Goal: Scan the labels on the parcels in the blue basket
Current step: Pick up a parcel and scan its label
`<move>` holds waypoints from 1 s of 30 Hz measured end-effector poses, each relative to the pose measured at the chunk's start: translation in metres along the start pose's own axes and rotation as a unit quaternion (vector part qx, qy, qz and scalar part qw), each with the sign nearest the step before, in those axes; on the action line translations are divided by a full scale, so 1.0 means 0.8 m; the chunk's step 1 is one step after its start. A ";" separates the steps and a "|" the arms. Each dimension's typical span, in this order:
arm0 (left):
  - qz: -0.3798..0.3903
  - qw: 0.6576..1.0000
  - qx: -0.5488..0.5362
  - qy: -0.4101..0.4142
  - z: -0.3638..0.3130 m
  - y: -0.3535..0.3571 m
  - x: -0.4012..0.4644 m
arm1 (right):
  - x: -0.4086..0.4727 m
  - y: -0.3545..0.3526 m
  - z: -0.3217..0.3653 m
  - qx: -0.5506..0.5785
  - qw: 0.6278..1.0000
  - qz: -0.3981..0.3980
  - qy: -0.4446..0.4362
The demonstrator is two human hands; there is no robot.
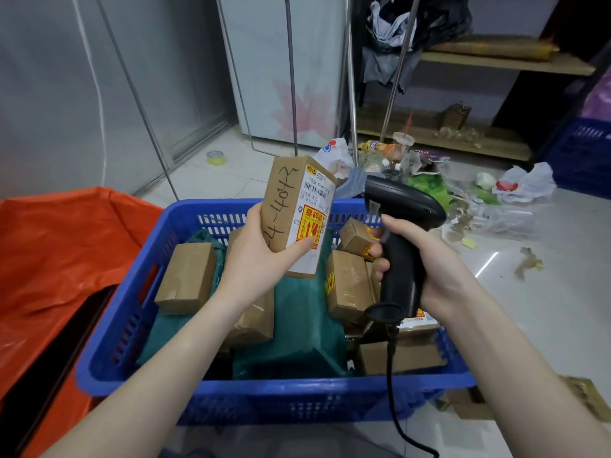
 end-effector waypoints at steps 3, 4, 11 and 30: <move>-0.005 1.000 -0.002 -0.005 0.002 -0.001 0.001 | 0.001 0.001 -0.003 -0.012 1.000 -0.002 0.008; -0.006 1.000 -0.002 -0.004 0.002 -0.001 0.001 | 0.002 0.001 -0.004 -0.014 1.000 -0.004 0.009; -0.013 1.000 0.004 -0.006 0.004 -0.004 0.002 | 0.004 0.001 -0.006 -0.042 0.999 -0.025 -0.003; 0.000 1.000 0.025 -0.003 0.005 0.003 0.002 | 0.006 -0.002 -0.007 -0.051 0.998 -0.022 -0.016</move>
Point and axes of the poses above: each hand's wrist, its own x-axis towards the middle knuckle, its own y-axis out of the palm, z = x × y, the point moved 6 cm from there along x, towards the middle knuckle, and after that the axes turned 14 degrees about x, right-handed, at the moved point
